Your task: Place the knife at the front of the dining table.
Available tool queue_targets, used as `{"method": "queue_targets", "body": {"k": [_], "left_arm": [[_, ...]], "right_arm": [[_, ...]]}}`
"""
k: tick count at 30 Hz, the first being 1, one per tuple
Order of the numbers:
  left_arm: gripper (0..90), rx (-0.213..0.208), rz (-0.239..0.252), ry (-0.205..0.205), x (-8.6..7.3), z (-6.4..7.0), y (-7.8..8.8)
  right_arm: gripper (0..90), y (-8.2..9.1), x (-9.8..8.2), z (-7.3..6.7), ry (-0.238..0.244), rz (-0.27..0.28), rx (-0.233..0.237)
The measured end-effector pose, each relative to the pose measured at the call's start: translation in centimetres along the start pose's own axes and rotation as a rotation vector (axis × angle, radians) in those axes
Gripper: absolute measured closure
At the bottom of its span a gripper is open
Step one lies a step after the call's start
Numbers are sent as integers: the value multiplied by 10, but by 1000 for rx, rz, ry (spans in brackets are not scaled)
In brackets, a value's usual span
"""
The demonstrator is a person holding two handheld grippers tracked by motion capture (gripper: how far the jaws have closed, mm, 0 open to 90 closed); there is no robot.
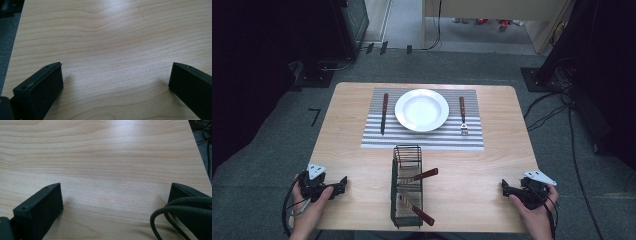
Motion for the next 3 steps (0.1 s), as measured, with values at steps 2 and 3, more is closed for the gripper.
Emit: {"method": "queue_targets", "body": {"k": [2, 3], "left_arm": [[0, 0, 0, 0, 0, 0, 0], [0, 1, -1, 2, 0, 0, 0]], "right_arm": [[0, 0, 0, 0, 0, 0, 0], [0, 0, 0, 0, 0, 0, 0]]}}
Point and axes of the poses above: each handheld gripper's, and its own axes: y roughly backward along the jaws, x roughly out of its top, z roughly to its right, the point moved 8 cm from there along -y, roughly forward along the jaws, and after that the axes turned 7 degrees about -z, right-handed, at the moved point
